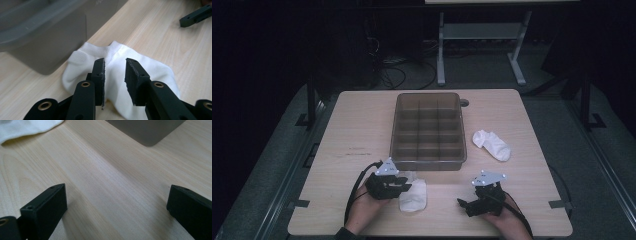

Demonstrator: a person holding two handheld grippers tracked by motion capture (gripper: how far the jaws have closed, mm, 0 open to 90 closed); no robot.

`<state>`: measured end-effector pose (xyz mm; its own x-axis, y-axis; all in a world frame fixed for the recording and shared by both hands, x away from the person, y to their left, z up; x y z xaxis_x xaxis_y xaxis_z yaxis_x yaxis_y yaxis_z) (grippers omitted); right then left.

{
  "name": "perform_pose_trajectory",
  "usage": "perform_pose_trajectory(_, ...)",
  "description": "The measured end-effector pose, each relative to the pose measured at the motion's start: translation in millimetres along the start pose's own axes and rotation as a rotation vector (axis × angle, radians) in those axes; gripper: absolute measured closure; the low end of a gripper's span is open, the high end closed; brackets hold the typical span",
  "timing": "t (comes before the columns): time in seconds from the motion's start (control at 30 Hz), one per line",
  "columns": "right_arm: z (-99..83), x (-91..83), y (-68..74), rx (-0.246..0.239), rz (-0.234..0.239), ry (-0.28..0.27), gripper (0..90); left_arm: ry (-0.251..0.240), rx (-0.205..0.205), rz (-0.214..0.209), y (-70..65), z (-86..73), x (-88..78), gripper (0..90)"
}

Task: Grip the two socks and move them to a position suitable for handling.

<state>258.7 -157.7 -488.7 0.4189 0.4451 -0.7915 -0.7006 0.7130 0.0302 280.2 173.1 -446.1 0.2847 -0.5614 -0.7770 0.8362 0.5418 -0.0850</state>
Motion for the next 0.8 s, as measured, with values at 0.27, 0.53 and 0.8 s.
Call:
perform_pose_trajectory(0.27, 0.0, 0.2, -0.4, -0.005, 0.0, -0.002, 2.4, 0.029, -0.001, -0.021, -6.1, -22.8, -16.3, 83.8)
perform_pose_trajectory(0.53, 0.0, 0.0, -0.3, -0.004, 0.0, 0.001, 2.4, 0.093, -0.015, -0.053, -13.5, -41.7, -9.2, 89.8)
perform_pose_trajectory(0.8, -0.1, -0.1, -0.1, -0.002, -0.001, 0.001, 2.4, 0.103, 0.014, -0.08, -23.4, -36.4, -1.9, 89.8)
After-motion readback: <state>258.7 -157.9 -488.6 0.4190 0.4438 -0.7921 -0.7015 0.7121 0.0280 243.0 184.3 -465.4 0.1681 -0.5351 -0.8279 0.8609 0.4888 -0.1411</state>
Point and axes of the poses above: each handheld gripper's, and its own axes: x roughly forward along the jaws, z roughly out of its top, y roughly to its left, the point moved 1 cm from there along x, roughly forward along the jaws, and after that the axes turned 7 degrees about y, right-handed, at the moved point
